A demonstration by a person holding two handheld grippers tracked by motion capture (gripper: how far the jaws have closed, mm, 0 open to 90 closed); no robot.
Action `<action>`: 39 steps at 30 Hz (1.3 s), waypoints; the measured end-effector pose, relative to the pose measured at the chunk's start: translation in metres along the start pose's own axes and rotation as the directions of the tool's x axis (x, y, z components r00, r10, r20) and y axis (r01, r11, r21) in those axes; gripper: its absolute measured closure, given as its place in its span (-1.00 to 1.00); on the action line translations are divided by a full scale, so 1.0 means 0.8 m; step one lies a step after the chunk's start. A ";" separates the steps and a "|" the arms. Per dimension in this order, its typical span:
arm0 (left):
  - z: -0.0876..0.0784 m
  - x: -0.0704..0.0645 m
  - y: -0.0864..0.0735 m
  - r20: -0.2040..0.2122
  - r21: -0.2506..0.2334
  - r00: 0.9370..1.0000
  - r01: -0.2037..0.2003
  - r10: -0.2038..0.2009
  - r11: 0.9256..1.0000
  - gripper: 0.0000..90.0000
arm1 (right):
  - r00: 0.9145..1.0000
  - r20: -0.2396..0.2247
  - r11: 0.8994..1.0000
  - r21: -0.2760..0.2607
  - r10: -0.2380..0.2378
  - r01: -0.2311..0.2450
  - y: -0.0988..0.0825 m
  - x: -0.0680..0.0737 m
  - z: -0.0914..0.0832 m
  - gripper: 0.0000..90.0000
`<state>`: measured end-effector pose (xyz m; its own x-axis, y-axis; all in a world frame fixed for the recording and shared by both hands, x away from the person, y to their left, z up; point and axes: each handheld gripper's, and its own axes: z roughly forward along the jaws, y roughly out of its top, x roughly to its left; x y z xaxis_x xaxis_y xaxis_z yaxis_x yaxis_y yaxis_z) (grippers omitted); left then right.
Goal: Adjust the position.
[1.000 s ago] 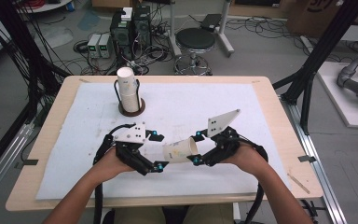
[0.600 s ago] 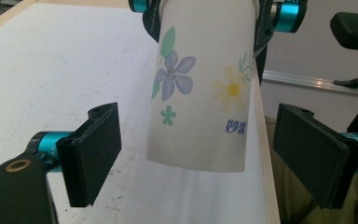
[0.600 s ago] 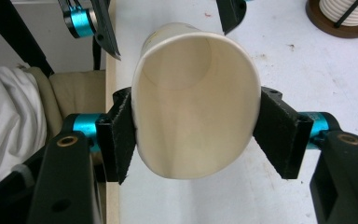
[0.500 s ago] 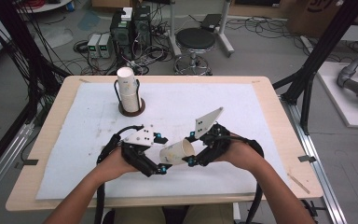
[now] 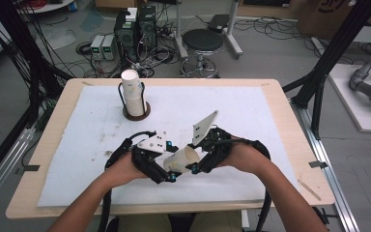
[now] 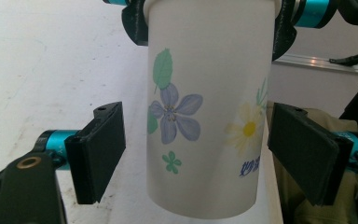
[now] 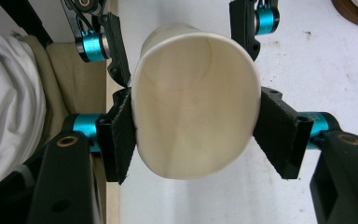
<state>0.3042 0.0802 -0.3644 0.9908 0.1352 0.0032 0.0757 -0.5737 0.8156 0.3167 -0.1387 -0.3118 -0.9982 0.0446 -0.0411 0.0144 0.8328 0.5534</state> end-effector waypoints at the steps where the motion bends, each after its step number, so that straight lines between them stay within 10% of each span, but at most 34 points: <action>1: 0.001 0.000 0.000 0.003 0.005 1.000 0.000 0.000 1.000 -0.54 | 1.000 -0.004 1.000 0.005 0.000 0.000 0.001 0.000 0.001 -0.22; 28: 0.017 -0.001 -0.006 0.061 0.035 0.998 -0.003 0.001 0.999 -0.17 | 0.999 -0.033 0.994 0.112 -0.016 0.019 0.012 0.005 0.019 -0.21; 35: 0.009 0.004 -0.016 0.032 -0.013 0.999 0.041 -0.040 0.999 -0.21 | 0.999 0.004 0.999 -0.011 0.035 -0.034 0.006 0.000 0.012 -0.43; 39: 0.002 0.007 -0.033 0.006 -0.071 0.995 0.097 -0.096 0.993 -0.22 | 0.995 0.026 0.985 -0.150 0.095 -0.090 -0.006 -0.002 -0.002 -0.47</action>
<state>0.3078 0.0949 -0.3863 0.9796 0.1850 -0.0790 0.1629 -0.4994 0.8509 0.3185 -0.1436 -0.3130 -0.9904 0.1378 -0.0102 0.0951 0.7331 0.6734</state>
